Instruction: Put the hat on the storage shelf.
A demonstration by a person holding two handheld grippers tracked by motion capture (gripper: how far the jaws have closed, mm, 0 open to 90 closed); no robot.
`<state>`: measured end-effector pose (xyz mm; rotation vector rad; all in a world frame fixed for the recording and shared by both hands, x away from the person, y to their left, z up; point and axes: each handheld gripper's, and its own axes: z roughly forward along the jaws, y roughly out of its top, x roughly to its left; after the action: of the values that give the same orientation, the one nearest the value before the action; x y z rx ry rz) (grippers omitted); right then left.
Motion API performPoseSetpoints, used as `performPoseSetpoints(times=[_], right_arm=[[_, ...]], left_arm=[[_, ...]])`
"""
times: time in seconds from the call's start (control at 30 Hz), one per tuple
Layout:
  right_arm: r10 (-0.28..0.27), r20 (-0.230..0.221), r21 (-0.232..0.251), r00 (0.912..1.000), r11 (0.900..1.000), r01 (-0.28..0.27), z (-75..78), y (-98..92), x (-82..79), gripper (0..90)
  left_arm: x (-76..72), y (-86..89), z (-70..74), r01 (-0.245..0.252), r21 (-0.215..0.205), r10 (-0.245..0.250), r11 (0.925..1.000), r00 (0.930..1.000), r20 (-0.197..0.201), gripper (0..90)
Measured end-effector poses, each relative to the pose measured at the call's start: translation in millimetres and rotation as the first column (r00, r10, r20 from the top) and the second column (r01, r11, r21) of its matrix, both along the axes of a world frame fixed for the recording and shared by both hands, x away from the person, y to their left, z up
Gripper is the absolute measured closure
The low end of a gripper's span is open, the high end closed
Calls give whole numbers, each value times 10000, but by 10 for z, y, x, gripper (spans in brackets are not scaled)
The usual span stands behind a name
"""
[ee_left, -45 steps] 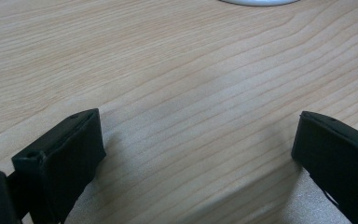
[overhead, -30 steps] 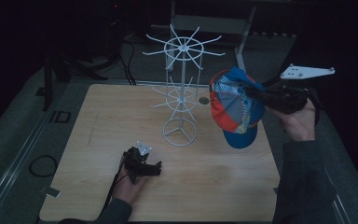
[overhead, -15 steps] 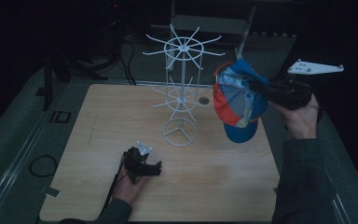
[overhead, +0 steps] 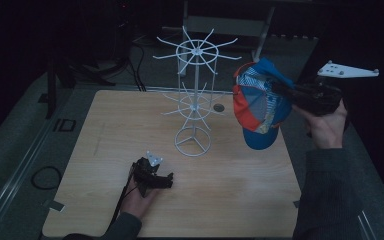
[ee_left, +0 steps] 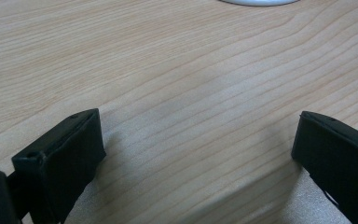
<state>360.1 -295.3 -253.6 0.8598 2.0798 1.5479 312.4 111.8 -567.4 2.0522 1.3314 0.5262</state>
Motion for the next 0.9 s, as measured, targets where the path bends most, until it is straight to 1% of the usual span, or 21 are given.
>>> performPoseSetpoints(times=[0.33,0.43,0.67,0.9], right_arm=[[-97,210,260,9997,9996,92,35,-14,-33,875],[-60,275,457,9996,9989,47,56,-27,-44,875],[-28,470,580,9989,9983,0,110,-25,-70,875],[-23,611,945,9981,9955,-35,167,-11,-71,875]], left_arm=[[0,0,0,-1,8,1,10000,10000,8,26],[0,0,-1,-3,4,3,10000,10000,20,26],[0,-1,-1,-9,-4,9,10000,10000,17,26],[0,1,0,12,18,-12,10000,10000,4,26]])
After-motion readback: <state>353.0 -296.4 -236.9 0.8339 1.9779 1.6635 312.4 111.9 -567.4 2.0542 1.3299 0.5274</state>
